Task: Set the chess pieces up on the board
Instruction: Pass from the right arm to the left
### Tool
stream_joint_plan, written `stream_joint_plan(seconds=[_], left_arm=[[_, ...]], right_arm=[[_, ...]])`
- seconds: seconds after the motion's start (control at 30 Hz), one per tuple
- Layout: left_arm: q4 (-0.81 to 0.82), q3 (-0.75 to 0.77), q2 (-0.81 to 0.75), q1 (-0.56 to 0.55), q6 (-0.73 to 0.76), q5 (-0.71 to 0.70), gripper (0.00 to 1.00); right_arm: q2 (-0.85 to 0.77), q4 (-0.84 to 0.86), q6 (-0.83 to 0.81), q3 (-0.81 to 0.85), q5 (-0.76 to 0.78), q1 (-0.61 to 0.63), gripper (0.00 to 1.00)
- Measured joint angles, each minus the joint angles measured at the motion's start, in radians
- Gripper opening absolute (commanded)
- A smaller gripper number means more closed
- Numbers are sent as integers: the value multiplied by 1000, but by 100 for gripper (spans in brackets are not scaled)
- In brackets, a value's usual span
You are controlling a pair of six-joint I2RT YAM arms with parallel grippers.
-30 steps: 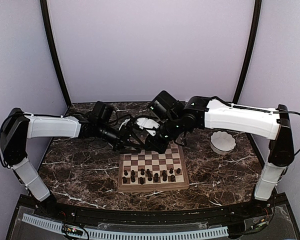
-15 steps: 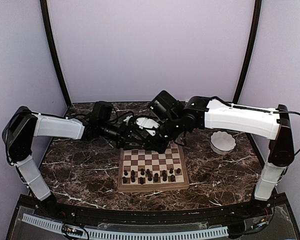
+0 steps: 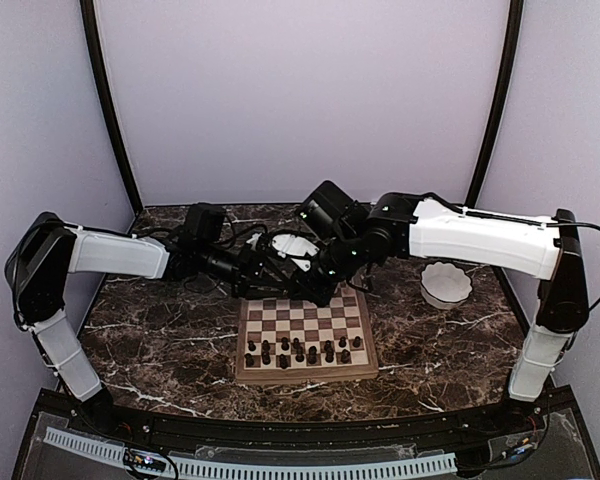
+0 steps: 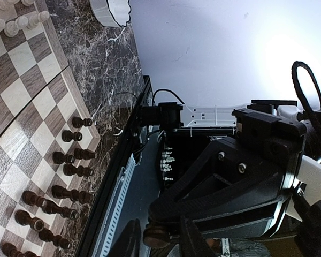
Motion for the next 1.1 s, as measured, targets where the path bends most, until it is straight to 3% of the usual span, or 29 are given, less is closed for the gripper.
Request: stream_joint_plan(seconds=[0.37,0.6,0.73,0.93,1.1], left_arm=[[24,-8,8,0,-26,9,12],[64,-8,10,3,-53,19,10],[108,-8,10,11,-87,31,10],[253,-8,10,29,-192,39,10],[404,-13,18,36,-295,43,10]], right_arm=[[0,-1,11,0,15,0,13],[0,-6,39,12,21,0,37],[-64,58,97,-47,-22,-29,56],[-351,217,261,-231,-181,-196,51],[-373,351,377,-312,-326,-241,52]])
